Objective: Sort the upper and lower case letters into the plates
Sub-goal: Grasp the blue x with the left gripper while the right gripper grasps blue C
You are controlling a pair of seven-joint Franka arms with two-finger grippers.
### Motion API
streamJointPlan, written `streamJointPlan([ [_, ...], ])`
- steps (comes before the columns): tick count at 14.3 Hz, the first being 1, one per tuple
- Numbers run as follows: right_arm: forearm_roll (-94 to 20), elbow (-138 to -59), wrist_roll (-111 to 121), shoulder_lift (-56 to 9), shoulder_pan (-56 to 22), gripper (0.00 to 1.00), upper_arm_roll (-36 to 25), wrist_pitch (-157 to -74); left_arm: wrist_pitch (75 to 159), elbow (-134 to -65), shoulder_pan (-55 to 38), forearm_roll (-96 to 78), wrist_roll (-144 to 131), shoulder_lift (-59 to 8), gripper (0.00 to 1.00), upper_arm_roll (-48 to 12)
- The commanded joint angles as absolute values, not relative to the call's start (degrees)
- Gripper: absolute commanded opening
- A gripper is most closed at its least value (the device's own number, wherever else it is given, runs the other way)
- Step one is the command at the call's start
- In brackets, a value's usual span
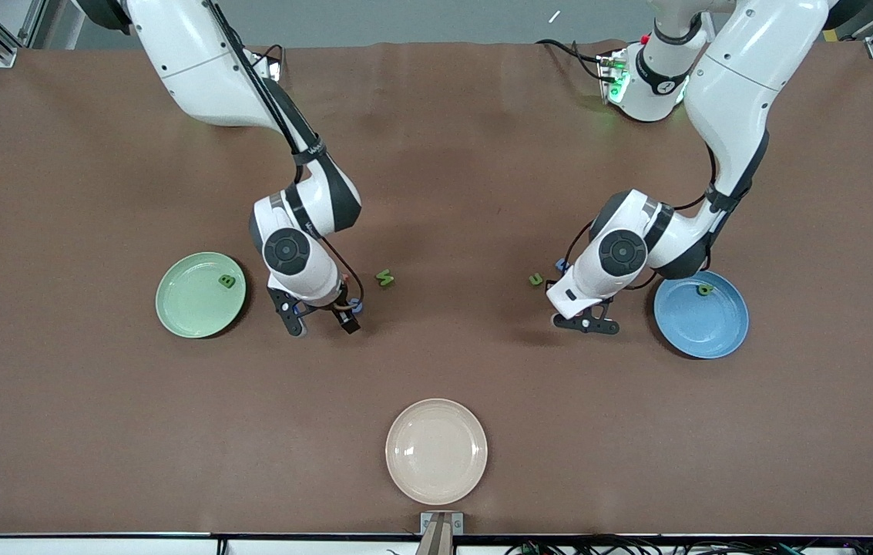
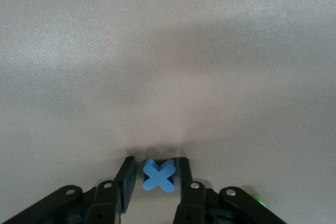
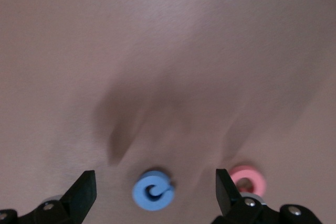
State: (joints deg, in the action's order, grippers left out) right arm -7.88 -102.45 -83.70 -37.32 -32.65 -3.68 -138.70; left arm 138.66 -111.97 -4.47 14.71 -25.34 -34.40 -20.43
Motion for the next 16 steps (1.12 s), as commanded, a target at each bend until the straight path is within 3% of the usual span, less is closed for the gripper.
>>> streamJointPlan([
  [1, -7.7, -99.8, -86.0, -39.5, -33.6, 0.99, -4.1, -138.3, 138.3, -111.4, -4.9, 16.2, -27.3, -34.8, 0.31, -20.4],
  [4, -7.6, -99.8, -85.9, -39.8, -33.6, 0.92, -4.1, -138.3, 138.2, -111.4, -4.9, 16.2, -29.6, -34.6, 0.16, -20.4],
  [7, -7.8, -99.4, -85.9, -40.1, -34.3, 0.87, -4.1, -138.4, 136.3, -111.5, -4.3, 16.3, -29.9, -33.7, 0.08, -20.3],
  [9, -7.8, -99.4, -85.9, -40.1, -34.5, 0.81, -4.1, -138.3, 133.4, -111.4, -3.8, 16.3, -29.4, -31.7, 0.08, -20.3],
  [13, -7.8, -99.7, -86.0, -40.1, -35.6, 0.78, -4.1, -138.3, 130.5, -111.8, 1.2, 16.6, -23.2, -27.6, 0.05, -20.5],
  [16, -7.6, -99.8, -85.5, -40.1, -35.6, 0.66, -4.2, -138.0, 130.2, -113.7, 5.9, 16.7, -17.0, -25.8, 0.05, -20.5],
])
